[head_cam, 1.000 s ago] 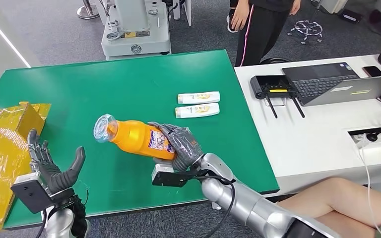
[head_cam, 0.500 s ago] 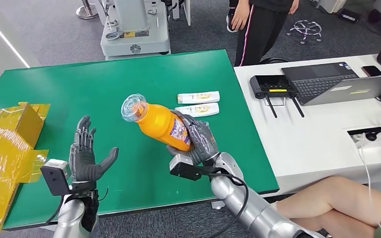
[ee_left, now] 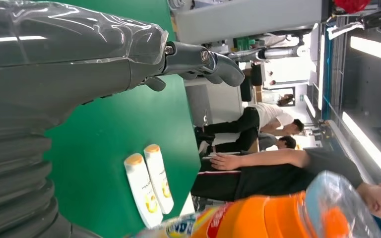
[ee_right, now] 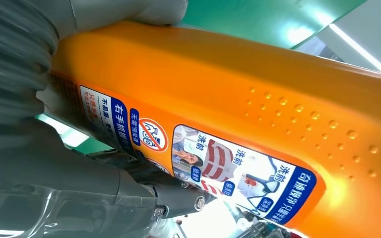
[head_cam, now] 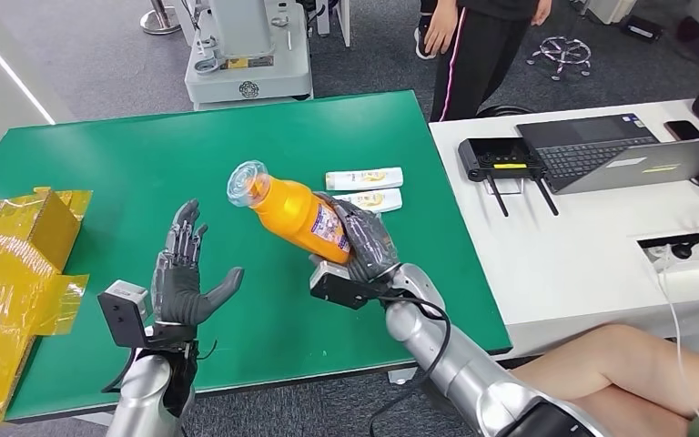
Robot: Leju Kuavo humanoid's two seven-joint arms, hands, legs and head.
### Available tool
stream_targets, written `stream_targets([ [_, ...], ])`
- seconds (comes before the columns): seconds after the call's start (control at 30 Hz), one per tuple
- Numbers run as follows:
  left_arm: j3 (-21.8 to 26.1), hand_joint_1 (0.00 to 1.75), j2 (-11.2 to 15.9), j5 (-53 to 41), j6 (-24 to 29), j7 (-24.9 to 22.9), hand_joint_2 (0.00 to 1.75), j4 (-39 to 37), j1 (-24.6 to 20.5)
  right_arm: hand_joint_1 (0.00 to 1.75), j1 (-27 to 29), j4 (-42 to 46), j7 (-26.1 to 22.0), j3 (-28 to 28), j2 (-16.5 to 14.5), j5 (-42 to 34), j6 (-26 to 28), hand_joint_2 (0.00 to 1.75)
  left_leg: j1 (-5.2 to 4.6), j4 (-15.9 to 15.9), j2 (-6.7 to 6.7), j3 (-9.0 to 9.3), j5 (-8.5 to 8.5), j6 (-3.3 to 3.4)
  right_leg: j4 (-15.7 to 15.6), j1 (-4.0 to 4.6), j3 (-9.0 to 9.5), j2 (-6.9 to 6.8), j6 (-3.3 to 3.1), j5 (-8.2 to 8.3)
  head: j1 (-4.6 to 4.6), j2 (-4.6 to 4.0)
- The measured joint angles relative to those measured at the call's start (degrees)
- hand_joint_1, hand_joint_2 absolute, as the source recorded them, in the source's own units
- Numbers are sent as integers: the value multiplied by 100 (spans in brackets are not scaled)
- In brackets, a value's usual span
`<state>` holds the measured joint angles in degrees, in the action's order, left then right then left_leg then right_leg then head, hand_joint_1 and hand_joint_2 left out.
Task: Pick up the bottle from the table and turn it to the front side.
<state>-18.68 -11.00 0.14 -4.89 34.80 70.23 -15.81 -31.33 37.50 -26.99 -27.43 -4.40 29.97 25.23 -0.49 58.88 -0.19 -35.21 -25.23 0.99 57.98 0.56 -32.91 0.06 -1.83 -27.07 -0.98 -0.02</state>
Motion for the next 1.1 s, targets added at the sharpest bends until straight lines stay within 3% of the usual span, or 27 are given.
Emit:
stream_targets([
  [0.6, -166, 0, -294, 183, 179, -132, 175, -256, -383, 175, -482, -818, -139, -55, -1133, -85, -349, 175, 0, 0, 1, -2, 0, 0, 0, 0, -4, 1, 0, 0, 0, 0],
  [1.1, -297, 0, -337, 279, 153, -185, 175, -588, -665, 175, -354, -1187, -85, -61, -1230, -31, -360, 175, 0, 0, 3, -4, 0, 0, -1, -1, -6, 2, 0, 0, 0, 0],
])
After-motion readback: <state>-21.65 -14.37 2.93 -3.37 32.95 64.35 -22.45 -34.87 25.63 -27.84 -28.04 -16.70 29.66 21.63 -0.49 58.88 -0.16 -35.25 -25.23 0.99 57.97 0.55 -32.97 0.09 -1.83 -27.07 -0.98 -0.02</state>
